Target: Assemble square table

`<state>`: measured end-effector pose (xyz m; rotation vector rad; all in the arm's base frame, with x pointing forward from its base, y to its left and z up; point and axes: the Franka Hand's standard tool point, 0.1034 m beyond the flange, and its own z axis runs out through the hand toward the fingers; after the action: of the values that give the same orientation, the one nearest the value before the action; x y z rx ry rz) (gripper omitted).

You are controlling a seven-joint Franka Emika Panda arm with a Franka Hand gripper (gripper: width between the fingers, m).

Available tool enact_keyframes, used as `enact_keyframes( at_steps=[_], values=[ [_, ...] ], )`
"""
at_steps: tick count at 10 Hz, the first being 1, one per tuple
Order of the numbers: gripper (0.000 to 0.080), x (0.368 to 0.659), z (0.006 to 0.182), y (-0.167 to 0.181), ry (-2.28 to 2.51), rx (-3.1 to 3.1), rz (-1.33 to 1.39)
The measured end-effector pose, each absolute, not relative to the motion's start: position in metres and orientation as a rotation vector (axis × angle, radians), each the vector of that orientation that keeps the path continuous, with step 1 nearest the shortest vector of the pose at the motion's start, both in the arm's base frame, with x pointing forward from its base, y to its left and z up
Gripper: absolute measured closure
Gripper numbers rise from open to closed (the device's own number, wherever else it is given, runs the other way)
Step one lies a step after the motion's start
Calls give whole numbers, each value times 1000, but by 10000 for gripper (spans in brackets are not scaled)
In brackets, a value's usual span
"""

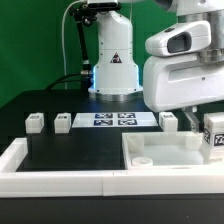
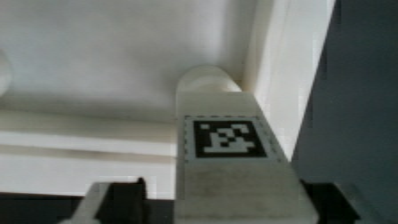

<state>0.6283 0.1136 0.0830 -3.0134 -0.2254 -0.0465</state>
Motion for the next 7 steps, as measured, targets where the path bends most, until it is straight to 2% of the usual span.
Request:
enact_keyframes(
  at_steps=[1, 6, 7],
  values=[
    [509, 628, 83, 114, -226, -3013, -47],
    [509, 628, 83, 114, -199, -3014, -45],
    [509, 629, 83, 113, -30, -3017, -43]
  ],
)
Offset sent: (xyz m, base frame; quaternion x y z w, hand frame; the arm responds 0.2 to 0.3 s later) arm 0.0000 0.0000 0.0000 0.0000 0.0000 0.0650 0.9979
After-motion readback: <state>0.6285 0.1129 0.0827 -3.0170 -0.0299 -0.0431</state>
